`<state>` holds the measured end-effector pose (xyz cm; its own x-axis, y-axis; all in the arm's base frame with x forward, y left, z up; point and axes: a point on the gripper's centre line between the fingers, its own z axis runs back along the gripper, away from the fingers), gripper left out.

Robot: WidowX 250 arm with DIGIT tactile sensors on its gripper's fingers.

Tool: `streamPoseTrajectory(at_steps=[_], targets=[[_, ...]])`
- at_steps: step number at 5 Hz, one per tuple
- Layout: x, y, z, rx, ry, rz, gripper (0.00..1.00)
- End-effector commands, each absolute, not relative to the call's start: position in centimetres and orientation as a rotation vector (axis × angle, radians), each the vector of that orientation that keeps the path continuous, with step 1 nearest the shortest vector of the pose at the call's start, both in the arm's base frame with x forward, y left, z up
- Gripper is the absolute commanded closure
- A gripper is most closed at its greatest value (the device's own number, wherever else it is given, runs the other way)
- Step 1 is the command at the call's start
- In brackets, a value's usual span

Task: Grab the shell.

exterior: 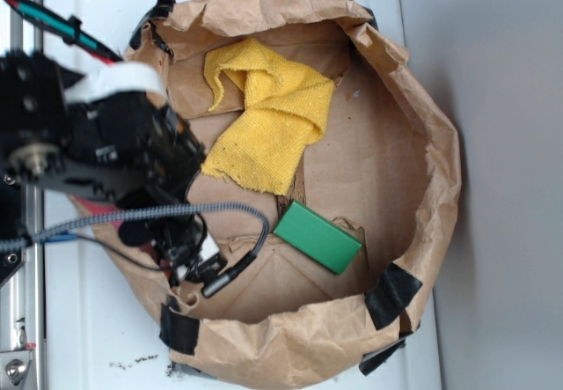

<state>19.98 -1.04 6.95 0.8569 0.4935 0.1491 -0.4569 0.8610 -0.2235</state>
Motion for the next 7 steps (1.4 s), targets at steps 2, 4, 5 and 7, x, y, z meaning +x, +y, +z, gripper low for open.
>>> streamPoseTrajectory(at_steps=[2,4,5,7], targets=[[19.3,-2.1,1.4,-0.060,-0.204,0.338,0.00],[19.2,-1.6,0.9,-0.012,-0.178,0.318,0.07],[19.4,-1.6,1.6,-0.017,-0.216,0.299,1.00],[19.4,-1.6,5.5,-0.082,-0.268,0.270,1.00]])
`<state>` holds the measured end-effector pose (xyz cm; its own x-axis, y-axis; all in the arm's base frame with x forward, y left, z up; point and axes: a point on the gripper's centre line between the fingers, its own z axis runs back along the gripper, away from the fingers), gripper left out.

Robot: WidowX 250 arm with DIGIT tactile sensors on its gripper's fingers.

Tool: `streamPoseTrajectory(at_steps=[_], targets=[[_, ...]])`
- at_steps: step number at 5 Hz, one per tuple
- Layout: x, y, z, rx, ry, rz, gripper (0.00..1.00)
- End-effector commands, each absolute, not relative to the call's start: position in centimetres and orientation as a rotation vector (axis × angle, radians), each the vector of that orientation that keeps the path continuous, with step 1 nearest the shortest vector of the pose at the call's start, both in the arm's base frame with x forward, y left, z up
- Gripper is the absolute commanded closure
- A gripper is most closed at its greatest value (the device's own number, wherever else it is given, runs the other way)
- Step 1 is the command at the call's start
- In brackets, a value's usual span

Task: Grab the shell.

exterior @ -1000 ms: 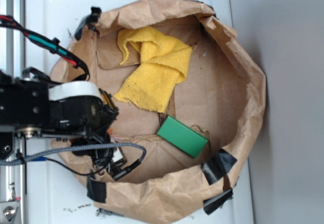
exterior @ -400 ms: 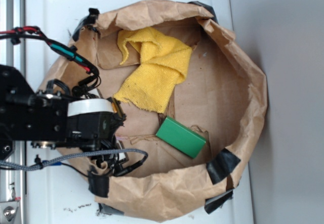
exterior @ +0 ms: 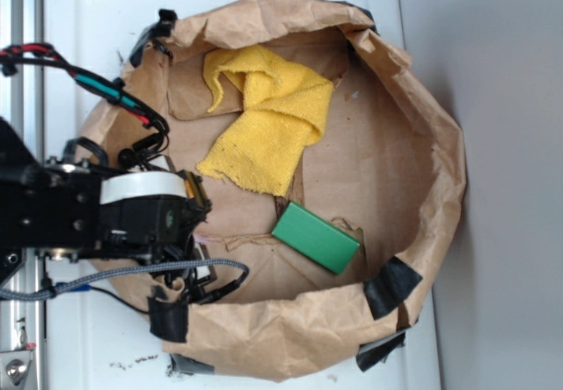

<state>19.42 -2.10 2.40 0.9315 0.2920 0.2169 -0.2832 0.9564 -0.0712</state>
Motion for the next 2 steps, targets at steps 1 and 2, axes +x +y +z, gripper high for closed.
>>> streamPoseTrajectory(at_steps=[1,2], targets=[[19.7,-2.1,10.4,-0.154,-0.356,0.249,1.00],[20.4,-2.5,15.5,-0.183,-0.448,0.181,1.00]])
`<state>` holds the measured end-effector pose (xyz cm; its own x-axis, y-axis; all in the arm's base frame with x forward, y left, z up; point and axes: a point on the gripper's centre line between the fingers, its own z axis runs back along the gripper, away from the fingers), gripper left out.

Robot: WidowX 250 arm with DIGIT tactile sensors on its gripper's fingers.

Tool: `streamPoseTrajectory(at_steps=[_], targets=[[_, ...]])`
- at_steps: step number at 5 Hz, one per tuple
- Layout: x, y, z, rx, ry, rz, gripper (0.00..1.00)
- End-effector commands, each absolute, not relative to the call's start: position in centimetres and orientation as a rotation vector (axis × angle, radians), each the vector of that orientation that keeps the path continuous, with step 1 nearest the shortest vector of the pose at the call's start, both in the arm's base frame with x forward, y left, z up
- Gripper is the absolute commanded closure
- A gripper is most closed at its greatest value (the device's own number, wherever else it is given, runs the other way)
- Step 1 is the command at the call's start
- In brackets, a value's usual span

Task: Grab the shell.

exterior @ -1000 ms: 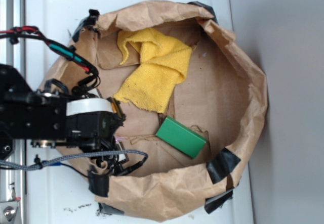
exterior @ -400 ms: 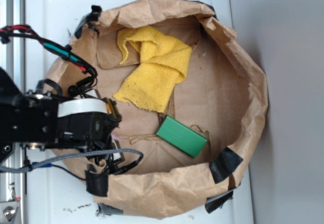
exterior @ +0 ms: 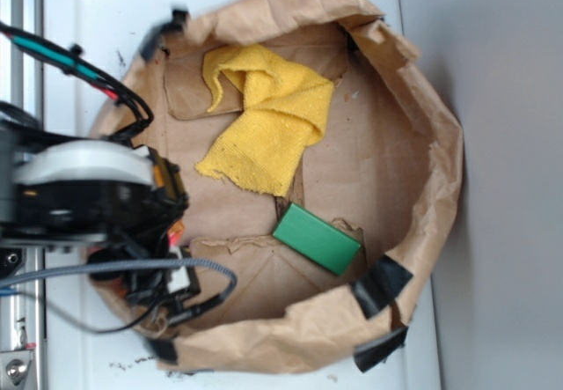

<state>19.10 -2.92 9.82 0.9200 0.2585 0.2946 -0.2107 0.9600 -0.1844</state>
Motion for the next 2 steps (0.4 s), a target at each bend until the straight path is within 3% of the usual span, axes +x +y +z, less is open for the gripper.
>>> streamPoseTrajectory(at_steps=[1,2], targets=[[20.62,-2.36,17.81,-0.169,-0.492,0.135,1.00],[20.72,-1.92,18.34,-0.190,-0.513,0.152,1.00]])
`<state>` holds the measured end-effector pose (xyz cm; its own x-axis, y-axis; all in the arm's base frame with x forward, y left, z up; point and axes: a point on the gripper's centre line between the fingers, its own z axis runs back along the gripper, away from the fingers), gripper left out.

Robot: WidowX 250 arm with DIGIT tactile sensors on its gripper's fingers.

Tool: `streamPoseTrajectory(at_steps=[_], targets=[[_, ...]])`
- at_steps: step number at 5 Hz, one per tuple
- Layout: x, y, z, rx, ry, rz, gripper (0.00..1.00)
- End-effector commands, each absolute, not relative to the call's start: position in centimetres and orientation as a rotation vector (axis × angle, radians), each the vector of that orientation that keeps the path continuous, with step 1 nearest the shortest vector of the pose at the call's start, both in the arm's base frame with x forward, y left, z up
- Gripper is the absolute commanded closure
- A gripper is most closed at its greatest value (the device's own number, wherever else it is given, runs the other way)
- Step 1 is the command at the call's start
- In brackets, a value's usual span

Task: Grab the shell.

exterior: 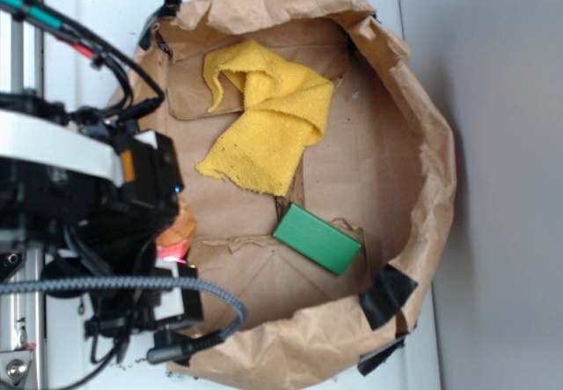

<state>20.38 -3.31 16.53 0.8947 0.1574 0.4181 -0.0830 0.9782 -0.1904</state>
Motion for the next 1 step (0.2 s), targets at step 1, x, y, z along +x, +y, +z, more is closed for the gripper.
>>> streamPoseTrajectory(at_steps=[1], targets=[[20.86,-1.76,18.36,-0.183,-0.529,0.156,1.00]])
